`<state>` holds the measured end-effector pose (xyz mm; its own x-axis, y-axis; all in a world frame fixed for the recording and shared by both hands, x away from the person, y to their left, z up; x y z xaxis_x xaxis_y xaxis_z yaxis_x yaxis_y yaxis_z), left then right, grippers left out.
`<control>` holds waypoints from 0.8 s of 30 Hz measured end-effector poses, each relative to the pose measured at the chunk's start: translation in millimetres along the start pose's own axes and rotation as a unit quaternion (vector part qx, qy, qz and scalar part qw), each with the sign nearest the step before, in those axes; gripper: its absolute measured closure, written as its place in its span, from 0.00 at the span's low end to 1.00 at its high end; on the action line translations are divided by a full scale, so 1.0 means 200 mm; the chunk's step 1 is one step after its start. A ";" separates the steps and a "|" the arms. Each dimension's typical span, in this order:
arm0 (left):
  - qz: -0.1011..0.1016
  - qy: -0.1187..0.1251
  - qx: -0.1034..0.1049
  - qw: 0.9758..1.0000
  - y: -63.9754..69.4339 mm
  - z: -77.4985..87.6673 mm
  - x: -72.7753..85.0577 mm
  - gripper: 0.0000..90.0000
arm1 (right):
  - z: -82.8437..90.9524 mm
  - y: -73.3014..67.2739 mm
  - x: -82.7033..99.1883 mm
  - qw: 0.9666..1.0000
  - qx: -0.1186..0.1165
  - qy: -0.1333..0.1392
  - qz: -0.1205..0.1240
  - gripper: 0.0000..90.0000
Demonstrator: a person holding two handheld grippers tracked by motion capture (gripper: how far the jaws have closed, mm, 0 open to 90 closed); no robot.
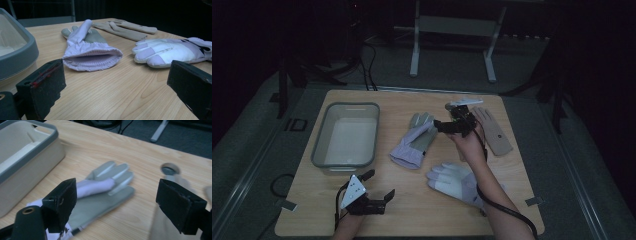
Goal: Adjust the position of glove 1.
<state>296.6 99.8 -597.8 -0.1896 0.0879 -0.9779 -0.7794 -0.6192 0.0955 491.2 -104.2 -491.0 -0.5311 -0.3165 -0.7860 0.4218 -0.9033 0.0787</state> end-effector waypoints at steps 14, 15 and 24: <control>-0.003 -0.007 0.005 1.000 0.01 -0.01 0.00 0.02 | -0.32 -0.28 0.06 0.998 -0.019 -0.062 0.002 0.18; -0.002 -0.007 0.007 1.000 0.01 -0.01 0.00 0.02 | -0.34 -0.29 0.07 0.998 -0.014 -0.066 0.003 0.18; -0.006 -0.015 0.013 1.000 0.02 -0.02 0.01 0.02 | -0.51 -0.32 0.21 0.994 0.020 -0.105 -0.009 0.18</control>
Point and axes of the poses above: each handheld gripper's, and its own axes: z roughly backward along the jaws, x roughly out of its underside, y roughly to its right, the point moved 9 cm from there along -z, roughly forward along the jaws, and after that the axes turned 11 degrees about x, right-handed, at the moved point
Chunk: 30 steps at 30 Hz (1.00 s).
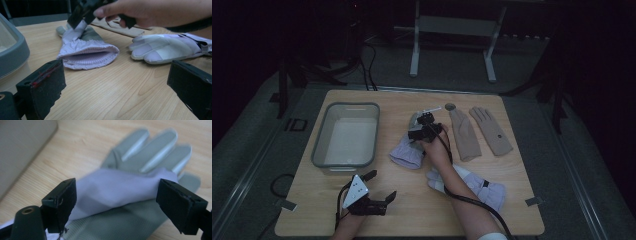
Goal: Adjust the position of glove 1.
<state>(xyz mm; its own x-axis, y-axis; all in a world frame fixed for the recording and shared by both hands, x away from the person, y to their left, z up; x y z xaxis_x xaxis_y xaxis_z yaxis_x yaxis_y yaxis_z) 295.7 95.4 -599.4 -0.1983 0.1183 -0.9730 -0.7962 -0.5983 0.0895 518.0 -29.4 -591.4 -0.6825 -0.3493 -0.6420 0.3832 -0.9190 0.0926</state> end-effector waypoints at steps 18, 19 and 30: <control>0.005 -0.002 0.004 1.000 0.00 -0.01 0.00 0.02 | -0.03 -0.07 0.05 0.997 -0.061 -0.027 0.036 0.90; 0.006 -0.002 0.005 1.000 0.00 -0.01 0.00 0.02 | -0.02 -0.07 0.05 0.997 -0.064 -0.027 0.036 0.91; 0.003 -0.004 0.003 1.000 0.00 -0.01 0.00 0.02 | 0.22 0.01 -0.05 0.994 -0.078 0.000 0.079 0.92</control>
Point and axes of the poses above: each handheld gripper's, and its own axes: z roughly backward along the jaws, x roughly out of its underside, y roughly to its right, the point moved 9 cm from there along -z, roughly forward along the jaws, and after that the axes turned 11 degrees about x, right-handed, at the moved point
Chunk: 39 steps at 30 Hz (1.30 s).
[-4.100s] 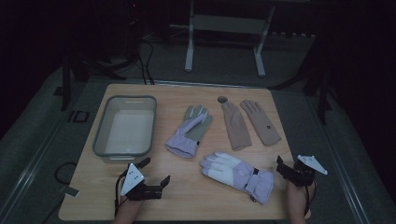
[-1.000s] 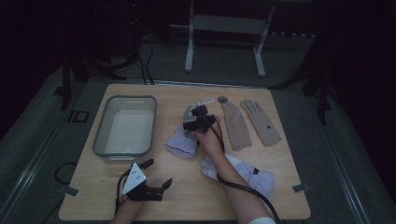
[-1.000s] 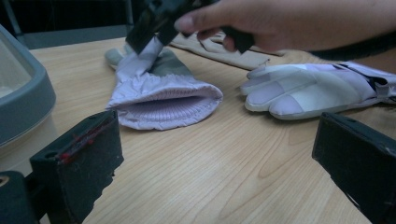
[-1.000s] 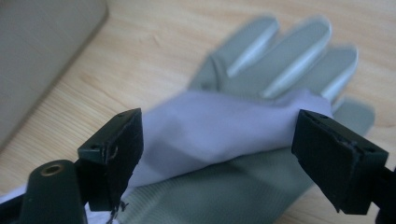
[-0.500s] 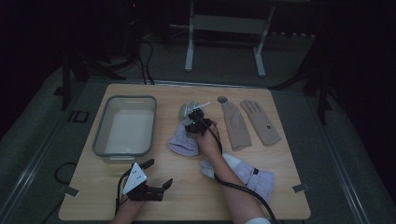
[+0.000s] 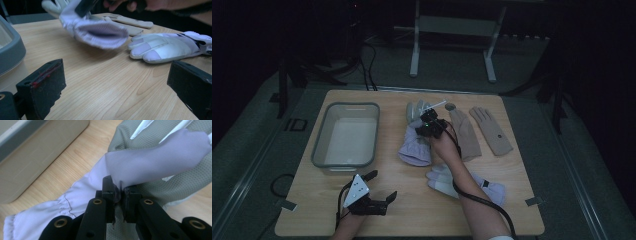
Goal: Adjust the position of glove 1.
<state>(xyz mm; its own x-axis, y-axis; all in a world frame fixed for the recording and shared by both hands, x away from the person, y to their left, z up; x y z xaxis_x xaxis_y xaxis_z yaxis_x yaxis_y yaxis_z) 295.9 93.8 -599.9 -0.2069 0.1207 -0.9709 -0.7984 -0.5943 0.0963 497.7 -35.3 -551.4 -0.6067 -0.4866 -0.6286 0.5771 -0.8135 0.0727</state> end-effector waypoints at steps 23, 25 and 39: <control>0.004 0.001 0.002 1.000 0.00 -0.01 0.00 0.02 | -0.11 0.01 0.26 0.997 -0.034 -0.062 0.019 0.89; 0.004 0.003 0.002 1.000 0.00 -0.01 -0.01 0.02 | -0.10 0.02 0.26 0.997 -0.035 -0.064 0.025 0.88; 0.004 0.001 0.007 1.000 0.00 -0.01 -0.01 0.02 | -0.05 0.09 0.33 0.996 -0.046 -0.063 0.039 0.89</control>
Point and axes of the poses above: each handheld gripper's, and its own axes: z roughly backward along the jaws, x roughly out of its underside, y roughly to its right, the point moved 9 cm from there along -z, roughly forward along the jaws, and after that the axes turned 11 degrees about x, right-handed, at the moved point
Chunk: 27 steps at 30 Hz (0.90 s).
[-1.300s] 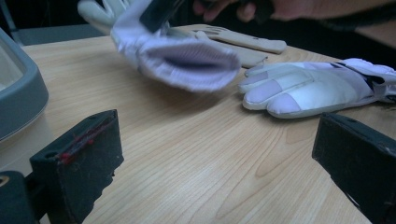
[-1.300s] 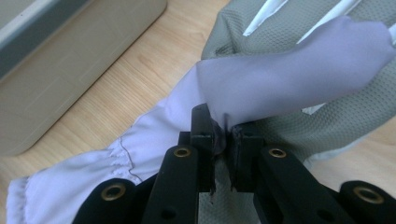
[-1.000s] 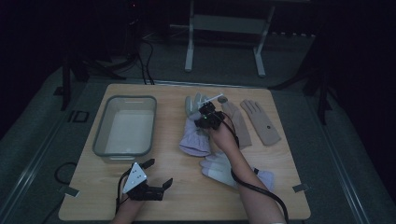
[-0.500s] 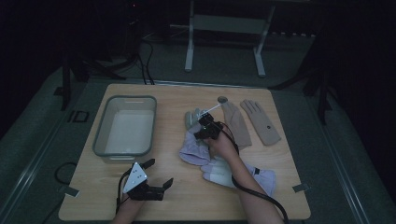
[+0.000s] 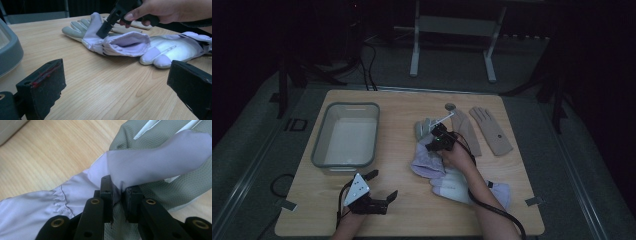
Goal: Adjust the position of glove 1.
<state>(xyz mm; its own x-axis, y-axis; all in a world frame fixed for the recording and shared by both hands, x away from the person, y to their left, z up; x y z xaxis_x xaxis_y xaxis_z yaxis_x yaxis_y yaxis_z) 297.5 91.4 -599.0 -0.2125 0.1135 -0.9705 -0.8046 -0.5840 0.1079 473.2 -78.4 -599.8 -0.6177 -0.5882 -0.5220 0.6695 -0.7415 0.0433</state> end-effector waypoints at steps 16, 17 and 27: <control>0.000 -0.001 0.001 1.000 0.00 -0.01 0.00 0.02 | 0.07 0.00 0.02 1.000 -0.014 0.016 -0.004 0.54; 0.000 -0.001 0.001 1.000 0.00 -0.01 0.00 0.02 | 0.08 0.00 0.02 1.000 -0.017 0.019 -0.003 0.52; -0.001 -0.003 0.001 1.000 0.00 -0.01 0.00 0.02 | 0.23 0.04 0.03 0.999 -0.005 0.048 0.020 0.44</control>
<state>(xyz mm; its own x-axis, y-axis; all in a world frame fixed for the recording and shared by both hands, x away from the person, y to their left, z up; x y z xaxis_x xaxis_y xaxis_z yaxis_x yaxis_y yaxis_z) 298.2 90.3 -600.0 -0.2146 0.1184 -0.9695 -0.8063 -0.5816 0.1075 456.0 -103.3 -563.4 -0.5481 -0.5826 -0.6001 0.6969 -0.7149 0.0575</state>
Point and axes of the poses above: each handheld gripper's, and its own axes: z roughly backward along the jaws, x roughly out of its underside, y roughly to its right, the point moved 9 cm from there along -z, roughly forward along the jaws, and after that the axes turned 11 degrees about x, right-handed, at the moved point
